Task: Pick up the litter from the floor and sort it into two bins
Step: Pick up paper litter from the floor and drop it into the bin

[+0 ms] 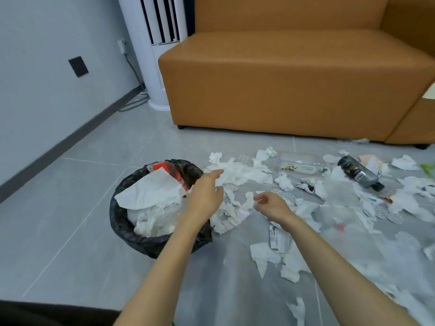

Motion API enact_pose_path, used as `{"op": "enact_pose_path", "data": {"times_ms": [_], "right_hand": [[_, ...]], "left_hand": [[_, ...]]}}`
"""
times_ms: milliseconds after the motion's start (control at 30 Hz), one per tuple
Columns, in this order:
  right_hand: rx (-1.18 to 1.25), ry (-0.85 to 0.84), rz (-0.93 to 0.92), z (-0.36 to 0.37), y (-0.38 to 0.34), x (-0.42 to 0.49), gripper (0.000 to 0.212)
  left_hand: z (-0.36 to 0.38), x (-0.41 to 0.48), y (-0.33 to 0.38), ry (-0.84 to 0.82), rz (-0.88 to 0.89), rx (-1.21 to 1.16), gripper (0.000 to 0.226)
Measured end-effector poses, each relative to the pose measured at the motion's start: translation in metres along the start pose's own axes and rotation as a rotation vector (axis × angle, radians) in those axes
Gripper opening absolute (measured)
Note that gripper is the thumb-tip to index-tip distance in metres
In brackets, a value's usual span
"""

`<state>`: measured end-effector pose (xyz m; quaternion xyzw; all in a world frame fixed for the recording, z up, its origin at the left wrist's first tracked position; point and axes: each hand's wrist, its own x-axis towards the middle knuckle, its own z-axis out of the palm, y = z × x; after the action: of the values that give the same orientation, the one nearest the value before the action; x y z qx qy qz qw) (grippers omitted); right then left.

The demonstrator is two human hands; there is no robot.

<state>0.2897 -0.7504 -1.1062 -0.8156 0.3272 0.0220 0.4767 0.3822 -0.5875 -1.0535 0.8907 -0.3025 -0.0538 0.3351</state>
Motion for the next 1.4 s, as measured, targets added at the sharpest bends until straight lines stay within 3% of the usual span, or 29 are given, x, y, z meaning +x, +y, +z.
{"op": "enact_pose_path", "data": {"times_ms": [133,233,433,600,767,867,1067,1167,1400], "right_hand": [[-0.297,-0.136,0.171,0.003,0.059,-0.012,0.043],[-0.531,-0.172,0.258,0.008,0.101,-0.028,0.061],[-0.565,-0.157,0.307,0.009,0.151,-0.055,0.085],[-0.647,-0.158,0.217,0.022,0.157,-0.06,0.069],[-0.717,0.075,0.103,0.022,0.147,-0.058,0.045],[-0.727,0.156,0.074,0.021,0.147,-0.055,0.053],[-0.642,-0.104,0.172,0.03,0.162,-0.046,0.088],[-0.664,-0.113,0.133,0.038,0.165,-0.041,0.077],[-0.567,-0.09,0.052,0.047,0.166,-0.025,0.027]], "left_hand": [[0.044,-0.006,0.004,-0.178,0.009,-0.034,0.048],[0.077,-0.015,-0.003,-0.316,-0.022,-0.003,0.049],[0.123,-0.033,-0.028,-0.515,-0.082,0.059,0.054],[0.145,-0.037,-0.041,-0.554,-0.118,0.138,0.063],[0.155,-0.024,-0.056,-0.509,-0.225,0.225,0.073],[0.158,-0.013,-0.061,-0.505,-0.235,0.278,0.077],[0.172,0.004,-0.073,-0.537,-0.295,0.272,0.079],[0.182,0.002,-0.081,-0.562,-0.257,0.287,0.074],[0.198,-0.016,-0.082,-0.495,-0.116,0.243,0.044]]}}
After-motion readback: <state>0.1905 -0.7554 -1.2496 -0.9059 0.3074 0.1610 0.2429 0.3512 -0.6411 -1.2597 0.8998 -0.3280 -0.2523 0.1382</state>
